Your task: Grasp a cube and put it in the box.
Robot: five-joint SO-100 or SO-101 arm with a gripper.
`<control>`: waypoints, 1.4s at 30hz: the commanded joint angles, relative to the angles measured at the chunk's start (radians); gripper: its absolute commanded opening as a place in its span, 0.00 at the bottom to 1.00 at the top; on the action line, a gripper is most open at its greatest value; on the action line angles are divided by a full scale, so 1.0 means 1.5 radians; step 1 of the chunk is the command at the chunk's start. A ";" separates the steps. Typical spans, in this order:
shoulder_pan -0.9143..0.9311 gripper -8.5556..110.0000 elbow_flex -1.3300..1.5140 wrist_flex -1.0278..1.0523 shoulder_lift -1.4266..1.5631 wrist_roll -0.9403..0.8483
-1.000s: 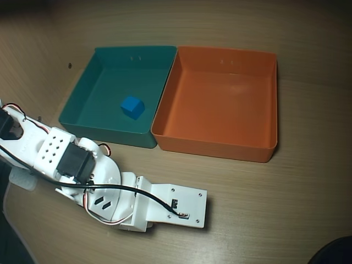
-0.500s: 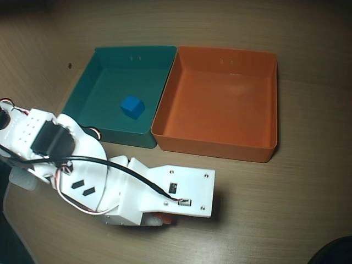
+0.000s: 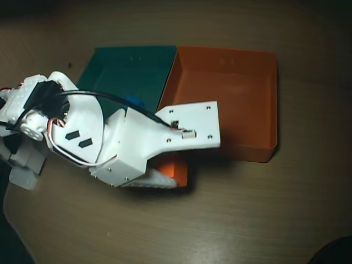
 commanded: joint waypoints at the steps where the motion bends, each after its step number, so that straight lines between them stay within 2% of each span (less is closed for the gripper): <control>1: -0.021 0.03 -0.073 -0.008 0.072 0.004; 19: -0.174 0.03 -0.155 -0.008 0.045 0.004; 42: -0.252 0.03 -0.419 -0.008 -0.341 0.004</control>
